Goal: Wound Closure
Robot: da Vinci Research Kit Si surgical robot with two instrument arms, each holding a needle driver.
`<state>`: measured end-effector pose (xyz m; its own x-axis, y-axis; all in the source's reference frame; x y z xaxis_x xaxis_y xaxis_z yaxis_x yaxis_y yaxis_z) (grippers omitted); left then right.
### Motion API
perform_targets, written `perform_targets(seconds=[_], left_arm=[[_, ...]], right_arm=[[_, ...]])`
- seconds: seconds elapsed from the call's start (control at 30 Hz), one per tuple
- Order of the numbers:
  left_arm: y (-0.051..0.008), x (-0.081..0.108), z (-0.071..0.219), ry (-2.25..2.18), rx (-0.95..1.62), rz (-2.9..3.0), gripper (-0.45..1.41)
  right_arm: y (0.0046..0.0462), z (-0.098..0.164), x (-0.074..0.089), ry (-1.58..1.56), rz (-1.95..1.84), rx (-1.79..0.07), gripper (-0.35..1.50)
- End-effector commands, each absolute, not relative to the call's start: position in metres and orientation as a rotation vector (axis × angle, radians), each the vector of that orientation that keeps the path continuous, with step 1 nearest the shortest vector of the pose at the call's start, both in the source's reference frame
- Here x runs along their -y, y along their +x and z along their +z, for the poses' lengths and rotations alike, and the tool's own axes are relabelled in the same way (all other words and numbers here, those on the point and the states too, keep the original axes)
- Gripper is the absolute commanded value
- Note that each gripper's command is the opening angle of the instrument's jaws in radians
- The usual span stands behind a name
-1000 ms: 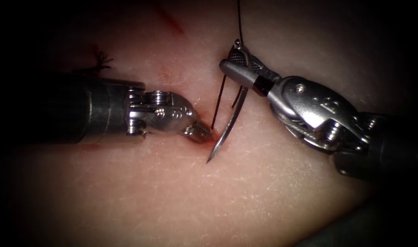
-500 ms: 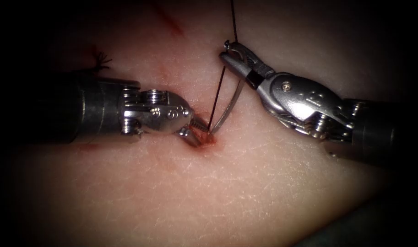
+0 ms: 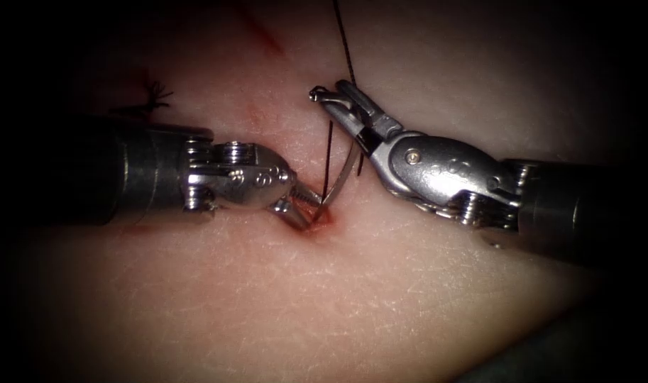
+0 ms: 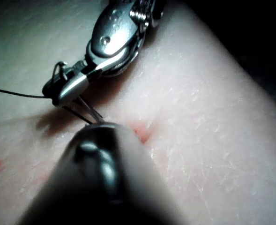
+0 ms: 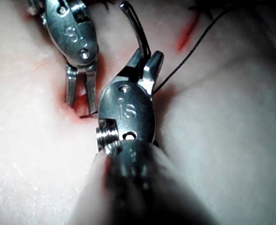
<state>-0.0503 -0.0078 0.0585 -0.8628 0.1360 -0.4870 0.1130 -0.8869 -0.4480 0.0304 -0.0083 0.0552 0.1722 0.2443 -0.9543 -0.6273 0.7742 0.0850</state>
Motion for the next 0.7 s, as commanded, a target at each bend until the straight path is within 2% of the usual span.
perform_targets(seconds=[0.03, 0.17, 0.27, 0.7], left_arm=[[-0.0509, 0.0073, 0.0586, -0.841, 0.736, 2.923, 0.27], [-0.0504, 0.0066, 0.0574, -0.885, 0.668, 2.904, 0.31], [-0.0502, 0.005, 0.0552, -0.947, 0.519, 2.845, 0.41], [-0.0491, 0.0075, 0.0526, -0.976, 0.365, 2.748, 0.27]], right_arm=[[0.0313, 0.0558, 0.0086, -0.366, 0.635, -1.255, -0.35], [0.0314, 0.0555, 0.0085, -0.365, 0.64, -1.256, -0.35], [0.0314, 0.0552, 0.0083, -0.369, 0.647, -1.263, -0.35], [0.0315, 0.0553, 0.0084, -0.346, 0.667, -1.275, -0.35]])
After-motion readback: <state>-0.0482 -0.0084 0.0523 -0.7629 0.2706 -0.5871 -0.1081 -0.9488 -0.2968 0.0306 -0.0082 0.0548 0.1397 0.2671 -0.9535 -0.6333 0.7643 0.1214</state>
